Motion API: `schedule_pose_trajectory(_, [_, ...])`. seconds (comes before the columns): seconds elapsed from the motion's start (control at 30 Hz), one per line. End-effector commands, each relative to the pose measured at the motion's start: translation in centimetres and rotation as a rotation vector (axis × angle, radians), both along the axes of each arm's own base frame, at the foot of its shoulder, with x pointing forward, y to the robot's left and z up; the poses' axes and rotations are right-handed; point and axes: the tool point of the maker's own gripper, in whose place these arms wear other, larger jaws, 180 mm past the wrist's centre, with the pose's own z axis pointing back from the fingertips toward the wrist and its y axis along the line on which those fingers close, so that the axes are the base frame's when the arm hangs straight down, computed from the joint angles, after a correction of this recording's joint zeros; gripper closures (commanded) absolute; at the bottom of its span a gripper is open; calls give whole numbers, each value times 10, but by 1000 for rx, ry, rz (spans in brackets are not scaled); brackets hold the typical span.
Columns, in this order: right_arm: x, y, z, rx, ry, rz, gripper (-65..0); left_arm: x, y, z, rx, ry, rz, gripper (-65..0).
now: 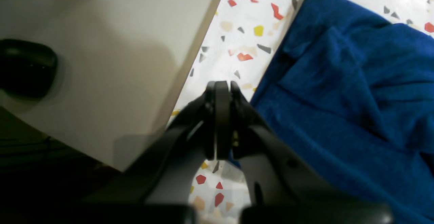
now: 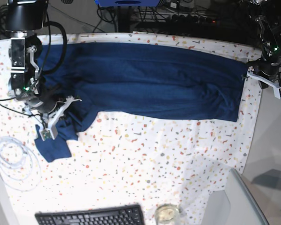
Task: Layout the t-shirt on the table in an organized manner, then fold the t-shirt properly
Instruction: 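Pull the sleeve fabric with the right gripper toward the strip's end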
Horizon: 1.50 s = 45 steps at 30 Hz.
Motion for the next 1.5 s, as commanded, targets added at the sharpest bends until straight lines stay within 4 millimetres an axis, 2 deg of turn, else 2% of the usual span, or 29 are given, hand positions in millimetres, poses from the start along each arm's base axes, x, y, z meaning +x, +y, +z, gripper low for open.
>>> schedule_pose_trajectory(0.0, [6,10,14,23,-52,19,-2,7,7,13,31,-34,-6,0])
schedule_pose_trajectory(0.2, [-16,44,3,66,-15,67,-2,7,7,13,31,-34,-6,0])
schedule_pose_trajectory(0.33, [-26,55,-3,91,7,66,-2,7,7,13,31,-34,-6,0])
schedule_pose_trajectory(0.47, [-36,56,-13,87,64,70,-5,7,7,13,31,-34,-6,0])
schedule_pose_trajectory(0.53, [-39,56,-19,85,95,70,-44,7,7,13,31,-34,-6,0])
schedule_pose_trajectory(0.6, [-40,56,-18,82,100,72,-119,7,7,13,31,-34,-6,0])
schedule_pose_trajectory(0.7, [-33,52,-2,76,49,67,-213,7,7,13,31,-34,-6,0])
schedule_pose_trajectory(0.77, [-24,33,10,64,6,17,-260,6,8,13,33,-35,-5,0])
schedule_pose_trajectory(0.87, [8,-14,30,54,-65,-123,-296,6,9,16,38,-39,-9,0])
schedule_pose_trajectory(0.97, [38,-55,29,68,-63,-242,-327,6,11,17,41,-40,-11,0])
schedule_pose_trajectory(1.03, [50,-74,20,75,-28,-283,-348,7,10,17,41,-40,-12,0])
schedule_pose_trajectory(1.17, [68,-91,0,94,48,-310,-360,7,10,17,41,-41,-12,0])
schedule_pose_trajectory(1.27, [78,-91,-13,129,48,-333,-360,8,10,18,41,-43,-12,0])
schedule_pose_trajectory(1.33, [79,-98,-17,125,40,-343,-360,8,10,18,40,-43,-12,0])
schedule_pose_trajectory(1.47, [77,-98,-26,134,61,-350,-350,7,11,16,37,-38,-9,0])
